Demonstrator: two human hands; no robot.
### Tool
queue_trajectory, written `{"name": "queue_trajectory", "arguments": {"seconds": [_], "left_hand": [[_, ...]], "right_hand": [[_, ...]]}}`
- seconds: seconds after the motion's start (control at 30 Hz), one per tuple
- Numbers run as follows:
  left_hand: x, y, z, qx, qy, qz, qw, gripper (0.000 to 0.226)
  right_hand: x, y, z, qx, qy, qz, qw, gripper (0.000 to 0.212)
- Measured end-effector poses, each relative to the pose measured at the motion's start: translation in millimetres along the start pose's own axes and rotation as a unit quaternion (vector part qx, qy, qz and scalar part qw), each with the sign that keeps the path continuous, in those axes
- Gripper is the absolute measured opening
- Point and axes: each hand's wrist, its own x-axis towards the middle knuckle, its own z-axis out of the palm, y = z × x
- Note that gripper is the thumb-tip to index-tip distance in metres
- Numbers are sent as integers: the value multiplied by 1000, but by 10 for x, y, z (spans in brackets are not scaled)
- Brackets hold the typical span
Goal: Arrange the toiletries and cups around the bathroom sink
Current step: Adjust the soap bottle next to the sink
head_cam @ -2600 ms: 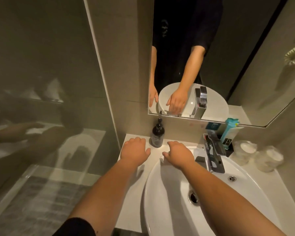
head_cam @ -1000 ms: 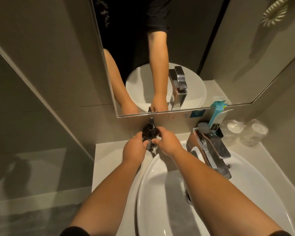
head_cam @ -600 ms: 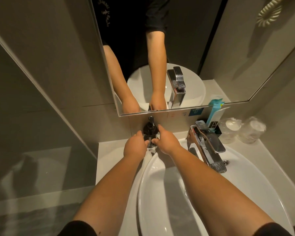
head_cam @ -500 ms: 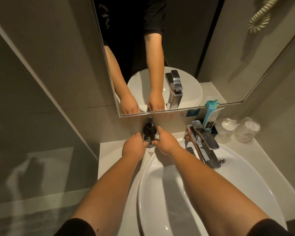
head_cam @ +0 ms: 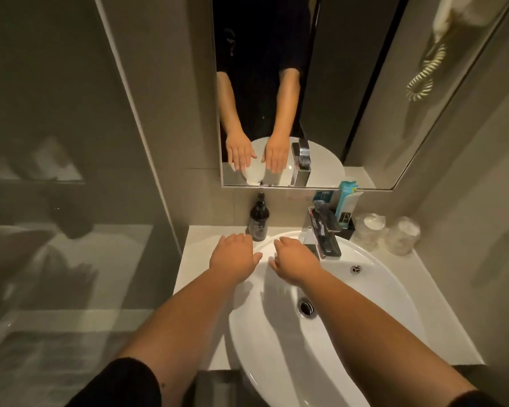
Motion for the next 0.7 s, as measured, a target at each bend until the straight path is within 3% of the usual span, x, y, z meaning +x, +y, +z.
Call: {"name": "queue_trajectory", "arguments": {"seconds": [0.33, 0.7], "left_hand": [[-1362, 905, 392, 9, 68, -114, 991, 61], [-2051, 1801, 183, 32, 76, -65, 994, 58]], "right_hand": [[-1237, 546, 159, -33, 20, -110, 993, 53], [-2279, 995, 30, -6, 92, -101, 991, 50]]}}
